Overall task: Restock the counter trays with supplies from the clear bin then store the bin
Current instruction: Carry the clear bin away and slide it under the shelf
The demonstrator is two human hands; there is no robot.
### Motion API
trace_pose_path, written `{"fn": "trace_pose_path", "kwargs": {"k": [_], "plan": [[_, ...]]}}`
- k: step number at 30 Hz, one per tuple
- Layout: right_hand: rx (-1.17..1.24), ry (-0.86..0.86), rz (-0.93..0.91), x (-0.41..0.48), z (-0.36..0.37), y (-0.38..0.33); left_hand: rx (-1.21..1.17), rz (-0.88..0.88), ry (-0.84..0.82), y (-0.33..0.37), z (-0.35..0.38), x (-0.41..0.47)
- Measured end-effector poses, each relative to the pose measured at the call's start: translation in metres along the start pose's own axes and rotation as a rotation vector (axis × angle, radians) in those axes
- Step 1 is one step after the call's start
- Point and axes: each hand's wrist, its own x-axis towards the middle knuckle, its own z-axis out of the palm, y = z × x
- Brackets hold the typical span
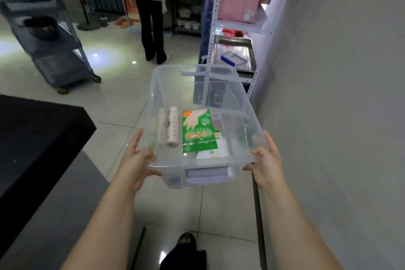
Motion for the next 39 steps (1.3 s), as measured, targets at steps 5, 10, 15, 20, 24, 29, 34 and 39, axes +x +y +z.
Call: {"fn": "trace_pose_path", "kwargs": {"k": [5, 10, 15, 20, 24, 29, 34, 39], "plan": [[-0.023, 0.011, 0.039, 0.124, 0.078, -0.014, -0.001, -0.011, 0.015, 0.055, 0.016, 0.131], [-0.032, -0.062, 0.055, 0.232, 0.139, -0.015, -0.025, -0.003, 0.093, 0.092, 0.027, 0.236], [-0.019, -0.120, 0.128, 0.350, 0.203, -0.006, -0.042, 0.009, 0.153, 0.124, 0.030, 0.341], [-0.023, -0.209, 0.183, 0.480, 0.282, 0.005, -0.039, 0.049, 0.239, 0.166, 0.037, 0.452], [-0.142, -0.275, 0.150, 0.574, 0.352, 0.001, -0.060, 0.082, 0.308, 0.210, 0.039, 0.535], [-0.186, -0.412, 0.097, 0.663, 0.437, 0.013, -0.079, 0.095, 0.365, 0.254, 0.018, 0.628], [-0.192, -0.382, 0.102, 0.753, 0.527, 0.040, -0.034, 0.101, 0.333, 0.302, -0.015, 0.750], [-0.176, -0.258, 0.097, 0.845, 0.617, 0.068, 0.045, 0.066, 0.229, 0.362, -0.042, 0.893]]}}
